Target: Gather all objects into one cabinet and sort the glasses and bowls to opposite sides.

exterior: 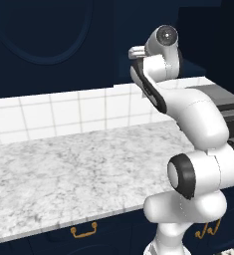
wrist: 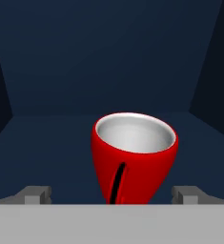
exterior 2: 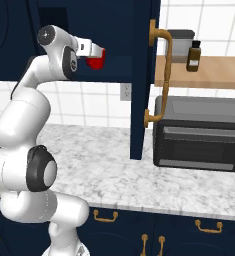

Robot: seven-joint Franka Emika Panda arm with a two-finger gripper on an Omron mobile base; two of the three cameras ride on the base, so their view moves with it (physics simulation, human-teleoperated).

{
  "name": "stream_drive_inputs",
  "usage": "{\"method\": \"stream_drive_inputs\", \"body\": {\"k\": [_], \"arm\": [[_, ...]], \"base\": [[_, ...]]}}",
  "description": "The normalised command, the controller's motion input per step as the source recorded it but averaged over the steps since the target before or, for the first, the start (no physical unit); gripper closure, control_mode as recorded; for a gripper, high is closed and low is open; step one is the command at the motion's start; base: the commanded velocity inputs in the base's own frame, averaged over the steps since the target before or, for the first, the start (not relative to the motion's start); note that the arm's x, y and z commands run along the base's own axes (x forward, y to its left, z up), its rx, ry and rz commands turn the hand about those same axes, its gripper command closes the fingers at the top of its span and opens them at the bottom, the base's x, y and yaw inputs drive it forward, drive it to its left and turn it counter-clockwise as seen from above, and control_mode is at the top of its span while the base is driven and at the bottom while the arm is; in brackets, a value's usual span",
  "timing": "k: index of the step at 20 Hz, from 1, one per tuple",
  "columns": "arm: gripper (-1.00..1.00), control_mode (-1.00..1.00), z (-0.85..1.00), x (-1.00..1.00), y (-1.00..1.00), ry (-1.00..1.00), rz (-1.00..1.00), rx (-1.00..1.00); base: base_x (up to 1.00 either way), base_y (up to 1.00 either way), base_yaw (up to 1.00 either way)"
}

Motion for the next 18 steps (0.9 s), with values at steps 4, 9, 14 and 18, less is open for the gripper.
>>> {"method": "stream_drive_inputs", "body": {"k": [4,9,14,18], "arm": [[-1.0,-1.0,-0.08,0.0,-0.01,0.0,0.0,0.0],[-1.0,-1.0,0.0,0.04,0.0,0.0,0.0,0.0],[1.0,-1.0,-0.01,0.15,0.0,0.0,0.0,0.0],[1.0,-1.0,0.0,0.11,0.0,0.0,0.0,0.0]], "base": [[0.0,0.0,0.0],[0.0,0.0,0.0],[0.0,0.0,0.0],[0.0,0.0,0.0]]}}
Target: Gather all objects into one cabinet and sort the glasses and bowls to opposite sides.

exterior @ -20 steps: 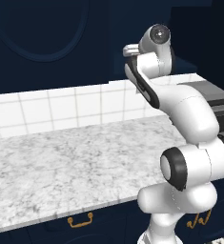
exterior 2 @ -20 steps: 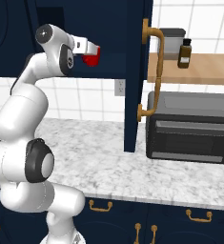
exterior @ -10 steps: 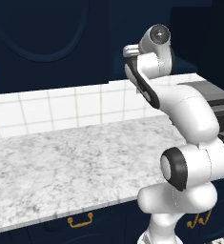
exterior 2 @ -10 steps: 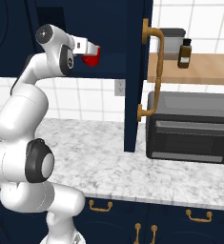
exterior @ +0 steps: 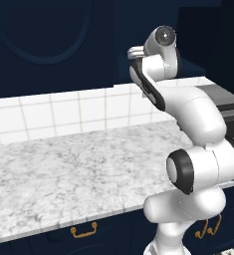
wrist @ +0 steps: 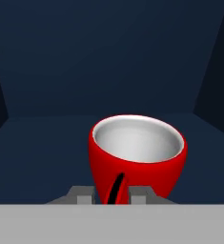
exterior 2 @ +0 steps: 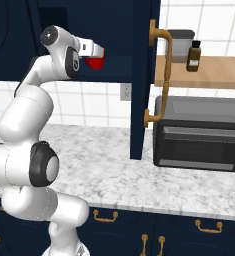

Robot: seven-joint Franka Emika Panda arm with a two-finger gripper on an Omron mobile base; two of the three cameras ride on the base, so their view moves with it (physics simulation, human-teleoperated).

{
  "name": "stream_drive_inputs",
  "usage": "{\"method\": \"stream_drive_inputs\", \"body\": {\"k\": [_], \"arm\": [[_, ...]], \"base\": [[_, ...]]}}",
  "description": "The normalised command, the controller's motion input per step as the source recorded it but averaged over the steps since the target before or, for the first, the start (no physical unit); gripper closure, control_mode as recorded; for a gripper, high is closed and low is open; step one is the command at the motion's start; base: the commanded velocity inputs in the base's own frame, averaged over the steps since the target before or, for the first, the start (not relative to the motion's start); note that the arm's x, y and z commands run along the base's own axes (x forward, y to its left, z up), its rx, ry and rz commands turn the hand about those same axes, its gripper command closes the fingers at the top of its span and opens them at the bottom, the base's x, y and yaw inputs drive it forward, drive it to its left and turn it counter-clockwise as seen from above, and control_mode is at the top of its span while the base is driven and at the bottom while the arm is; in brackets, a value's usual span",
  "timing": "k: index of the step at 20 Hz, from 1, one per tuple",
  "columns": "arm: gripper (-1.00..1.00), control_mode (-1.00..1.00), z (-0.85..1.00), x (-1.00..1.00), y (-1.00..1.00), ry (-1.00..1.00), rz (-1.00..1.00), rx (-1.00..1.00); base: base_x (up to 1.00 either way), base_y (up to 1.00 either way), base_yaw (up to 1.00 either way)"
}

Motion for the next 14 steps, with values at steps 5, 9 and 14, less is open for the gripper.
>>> {"method": "stream_drive_inputs", "body": {"k": [5,9,14], "arm": [[1.0,-1.0,0.0,0.07,0.0,0.0,0.0,0.0],[1.0,-1.0,0.06,-0.12,-0.04,-0.04,0.0,0.0],[1.0,-1.0,0.2,-0.52,-0.21,-0.14,0.0,0.04]], "base": [[0.0,0.0,0.0],[0.0,0.0,0.0],[0.0,0.0,0.0]]}}
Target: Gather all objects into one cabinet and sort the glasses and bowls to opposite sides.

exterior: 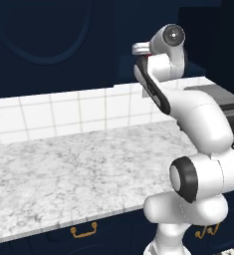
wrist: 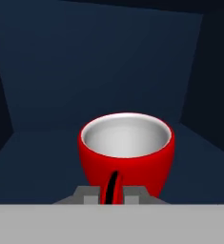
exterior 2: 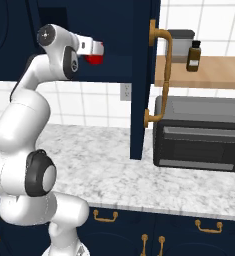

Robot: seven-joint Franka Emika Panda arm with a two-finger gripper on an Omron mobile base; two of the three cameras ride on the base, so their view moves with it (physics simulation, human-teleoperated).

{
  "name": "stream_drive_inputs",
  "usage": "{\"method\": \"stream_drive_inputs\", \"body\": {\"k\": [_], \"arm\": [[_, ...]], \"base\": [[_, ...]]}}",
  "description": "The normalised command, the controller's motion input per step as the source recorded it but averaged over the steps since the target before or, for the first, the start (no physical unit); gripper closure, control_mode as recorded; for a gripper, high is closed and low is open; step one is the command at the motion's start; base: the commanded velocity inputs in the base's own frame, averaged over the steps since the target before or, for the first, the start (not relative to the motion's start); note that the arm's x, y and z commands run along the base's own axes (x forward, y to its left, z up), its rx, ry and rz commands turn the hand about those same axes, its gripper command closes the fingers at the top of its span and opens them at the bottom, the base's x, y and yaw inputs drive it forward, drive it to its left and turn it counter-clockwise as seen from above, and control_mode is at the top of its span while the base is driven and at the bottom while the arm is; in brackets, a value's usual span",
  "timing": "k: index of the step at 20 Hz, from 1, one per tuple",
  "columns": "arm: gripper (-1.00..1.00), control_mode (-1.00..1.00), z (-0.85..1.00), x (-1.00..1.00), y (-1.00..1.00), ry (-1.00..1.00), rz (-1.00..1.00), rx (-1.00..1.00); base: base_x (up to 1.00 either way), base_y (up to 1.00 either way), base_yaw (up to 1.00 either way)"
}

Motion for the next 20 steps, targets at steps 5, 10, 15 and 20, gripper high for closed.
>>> {"method": "stream_drive_inputs", "body": {"k": [5,10,15,20], "arm": [[1.0,-1.0,0.2,-0.76,-0.14,-0.07,0.0,0.13],[1.0,-1.0,0.3,-0.66,0.0,0.04,0.0,0.05],[1.0,-1.0,0.34,-0.91,0.0,0.1,-0.05,0.0],[1.0,-1.0,0.18,-1.0,0.0,0.05,-0.08,0.0]], "base": [[0.0,0.0,0.0],[0.0,0.0,0.0],[0.0,0.0,0.0],[0.0,0.0,0.0]]}}
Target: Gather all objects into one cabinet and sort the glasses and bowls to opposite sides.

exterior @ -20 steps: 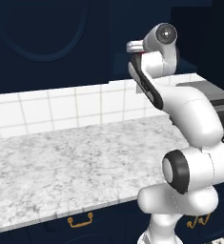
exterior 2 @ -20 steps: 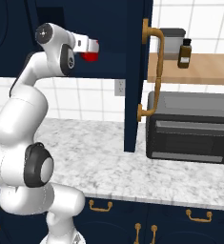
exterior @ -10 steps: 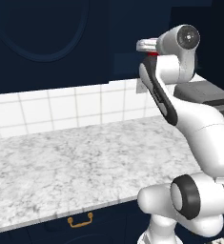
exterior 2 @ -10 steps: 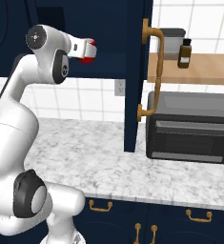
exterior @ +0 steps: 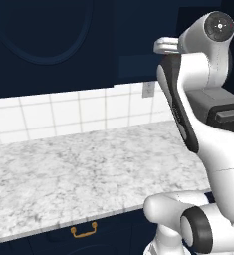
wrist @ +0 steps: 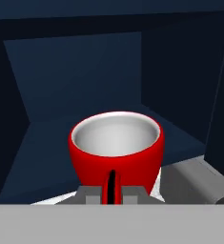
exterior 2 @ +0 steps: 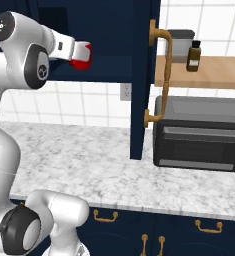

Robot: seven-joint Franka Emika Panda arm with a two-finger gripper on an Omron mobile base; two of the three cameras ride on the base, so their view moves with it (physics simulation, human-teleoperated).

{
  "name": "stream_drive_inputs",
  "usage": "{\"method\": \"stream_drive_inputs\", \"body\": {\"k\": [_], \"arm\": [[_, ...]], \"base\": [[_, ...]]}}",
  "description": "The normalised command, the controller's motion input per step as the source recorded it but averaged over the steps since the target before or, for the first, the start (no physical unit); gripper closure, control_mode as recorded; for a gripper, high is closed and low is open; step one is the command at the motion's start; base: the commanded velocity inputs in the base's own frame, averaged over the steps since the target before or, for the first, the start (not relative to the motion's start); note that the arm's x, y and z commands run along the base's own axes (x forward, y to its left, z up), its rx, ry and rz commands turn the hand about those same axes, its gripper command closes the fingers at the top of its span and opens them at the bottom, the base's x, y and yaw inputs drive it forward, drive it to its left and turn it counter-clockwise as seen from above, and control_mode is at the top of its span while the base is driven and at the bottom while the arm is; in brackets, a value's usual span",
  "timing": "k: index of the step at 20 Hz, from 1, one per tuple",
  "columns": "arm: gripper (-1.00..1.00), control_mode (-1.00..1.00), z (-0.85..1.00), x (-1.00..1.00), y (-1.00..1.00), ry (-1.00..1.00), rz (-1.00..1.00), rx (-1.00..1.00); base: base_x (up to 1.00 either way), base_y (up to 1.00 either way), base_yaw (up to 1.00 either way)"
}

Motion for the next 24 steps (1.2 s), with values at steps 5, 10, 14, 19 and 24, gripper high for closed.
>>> {"method": "stream_drive_inputs", "body": {"k": [5,10,14,19,24], "arm": [[1.0,-1.0,0.0,-0.33,0.14,0.0,0.0,0.0],[1.0,-1.0,0.0,0.0,0.0,0.0,0.0,0.0],[1.0,1.0,-0.01,-0.05,0.0,0.0,0.0,0.0],[1.0,1.0,0.0,0.0,0.0,0.0,0.0,0.0],[1.0,1.0,0.0,0.0,0.0,0.0,0.0,0.0]], "base": [[0.0,0.0,0.0],[0.0,0.0,0.0],[-0.36,0.0,0.0],[-0.95,0.1,0.0],[-1.0,0.24,0.04]]}}
